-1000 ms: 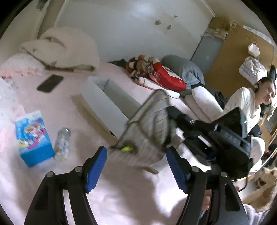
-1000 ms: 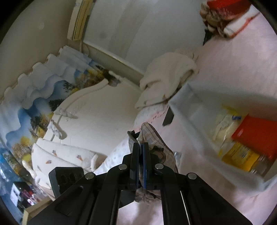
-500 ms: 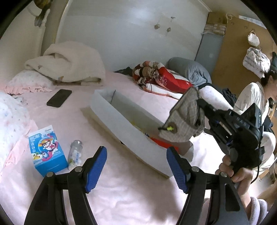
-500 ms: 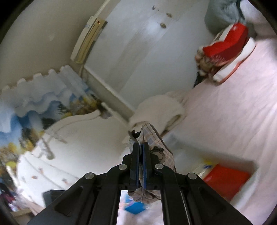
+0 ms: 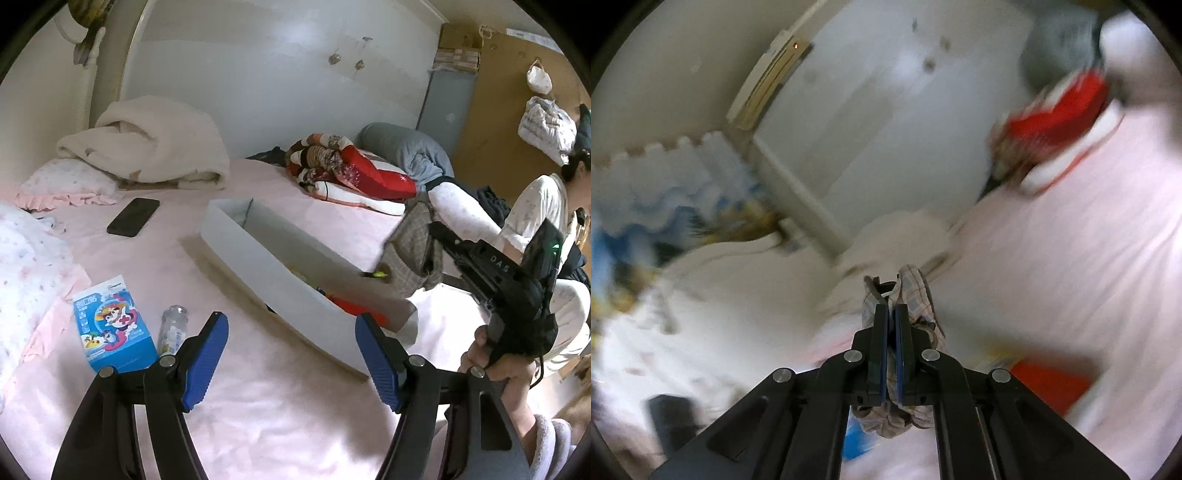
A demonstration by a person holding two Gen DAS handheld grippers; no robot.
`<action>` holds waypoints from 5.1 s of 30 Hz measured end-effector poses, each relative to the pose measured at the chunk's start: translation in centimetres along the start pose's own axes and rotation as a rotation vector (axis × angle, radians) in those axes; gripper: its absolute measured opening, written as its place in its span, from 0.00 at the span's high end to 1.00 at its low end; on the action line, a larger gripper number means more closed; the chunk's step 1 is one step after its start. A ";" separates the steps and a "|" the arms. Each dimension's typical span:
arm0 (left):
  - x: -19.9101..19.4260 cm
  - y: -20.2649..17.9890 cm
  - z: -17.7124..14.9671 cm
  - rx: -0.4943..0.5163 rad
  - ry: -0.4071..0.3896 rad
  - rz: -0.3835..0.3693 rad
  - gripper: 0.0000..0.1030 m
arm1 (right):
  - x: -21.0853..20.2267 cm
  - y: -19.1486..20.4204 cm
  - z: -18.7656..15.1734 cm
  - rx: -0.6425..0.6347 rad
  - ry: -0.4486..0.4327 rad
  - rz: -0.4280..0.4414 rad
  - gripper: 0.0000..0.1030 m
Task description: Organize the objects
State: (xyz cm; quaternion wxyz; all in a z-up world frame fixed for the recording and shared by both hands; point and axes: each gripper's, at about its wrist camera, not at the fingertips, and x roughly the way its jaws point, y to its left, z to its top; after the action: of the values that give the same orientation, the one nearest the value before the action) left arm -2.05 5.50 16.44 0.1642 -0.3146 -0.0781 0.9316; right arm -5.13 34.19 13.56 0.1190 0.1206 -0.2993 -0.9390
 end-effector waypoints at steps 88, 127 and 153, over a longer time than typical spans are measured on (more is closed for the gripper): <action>9.9 19.5 -6.9 -0.071 0.214 0.392 0.52 | 75.8 0.3 -98.2 0.005 1.005 0.408 0.68; 2.3 19.2 -9.2 -0.482 0.297 0.160 0.49 | 68.9 -3.6 -95.6 0.046 0.766 0.125 0.56; 6.0 11.0 -6.8 -0.210 0.271 0.162 0.39 | 72.9 -3.6 -102.6 0.230 0.888 0.159 0.53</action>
State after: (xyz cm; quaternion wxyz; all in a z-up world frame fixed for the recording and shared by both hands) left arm -5.18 -2.37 5.00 0.0638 -0.4579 -0.1265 0.8777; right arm -43.88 -39.30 -81.14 0.2932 0.5001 -0.3300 -0.7450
